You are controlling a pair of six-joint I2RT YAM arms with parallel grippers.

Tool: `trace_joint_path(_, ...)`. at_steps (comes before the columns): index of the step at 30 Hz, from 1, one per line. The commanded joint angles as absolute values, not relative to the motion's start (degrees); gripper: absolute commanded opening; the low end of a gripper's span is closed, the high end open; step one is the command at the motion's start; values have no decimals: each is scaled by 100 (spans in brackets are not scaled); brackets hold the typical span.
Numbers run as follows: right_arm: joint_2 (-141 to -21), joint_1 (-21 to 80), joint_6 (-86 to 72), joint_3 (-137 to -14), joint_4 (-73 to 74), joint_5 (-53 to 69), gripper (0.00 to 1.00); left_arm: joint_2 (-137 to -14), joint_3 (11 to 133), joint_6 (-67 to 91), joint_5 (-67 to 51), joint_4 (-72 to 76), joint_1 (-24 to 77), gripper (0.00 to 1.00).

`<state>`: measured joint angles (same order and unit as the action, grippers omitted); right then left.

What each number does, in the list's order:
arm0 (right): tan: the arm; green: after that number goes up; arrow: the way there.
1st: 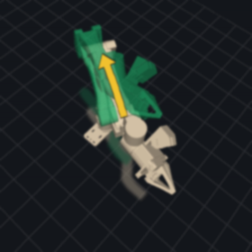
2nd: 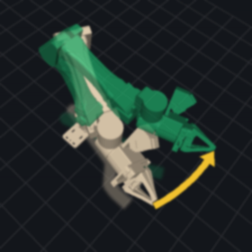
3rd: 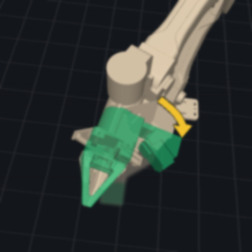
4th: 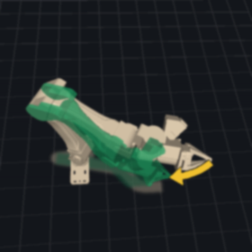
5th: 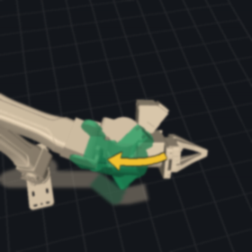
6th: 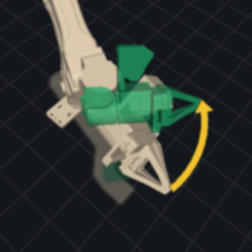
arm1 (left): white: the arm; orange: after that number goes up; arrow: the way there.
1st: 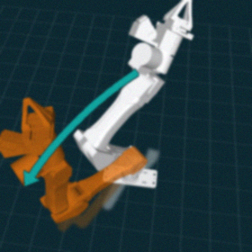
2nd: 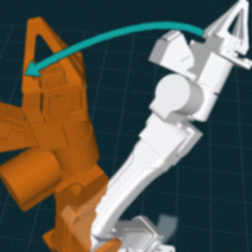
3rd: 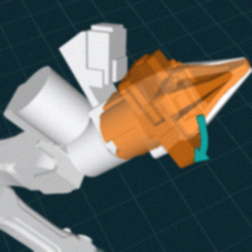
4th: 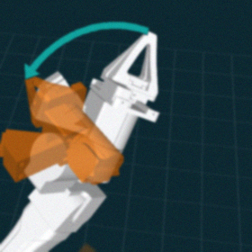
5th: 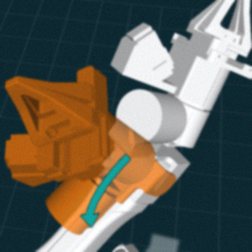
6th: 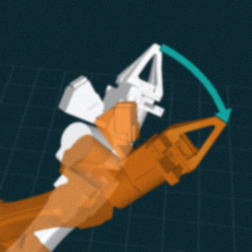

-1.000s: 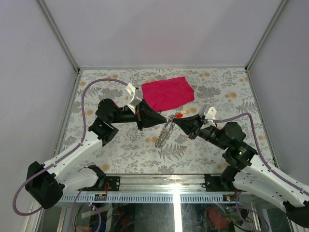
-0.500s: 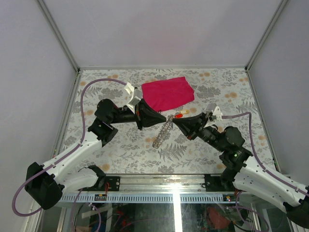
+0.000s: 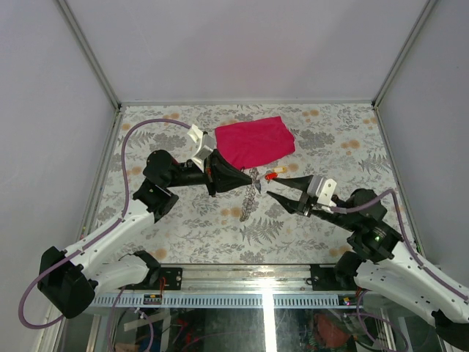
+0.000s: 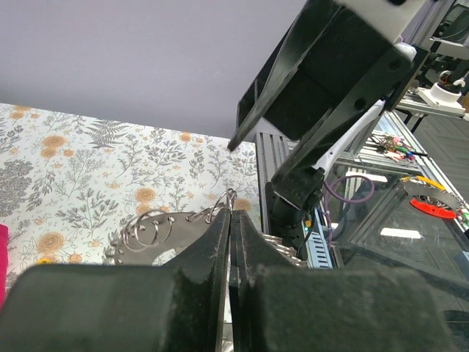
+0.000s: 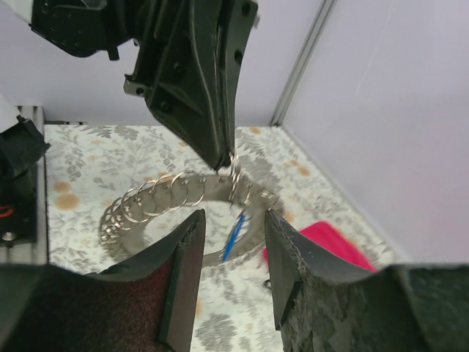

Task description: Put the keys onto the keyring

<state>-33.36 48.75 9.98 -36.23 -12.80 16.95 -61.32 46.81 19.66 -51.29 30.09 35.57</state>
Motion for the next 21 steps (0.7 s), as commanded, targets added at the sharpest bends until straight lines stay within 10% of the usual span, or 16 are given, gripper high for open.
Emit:
trace_joint_path(1, -3496, 4890, 2238, -4330, -797, 2194, 45, -6079, 4800, 2022, -5317, 3386, 3551, 0)
trace_joint_path(21, -4427, 4894, 2697, -5195, -35, 2815, 41, -6013, 4906, 1985, -5520, 3228, 3557, 0)
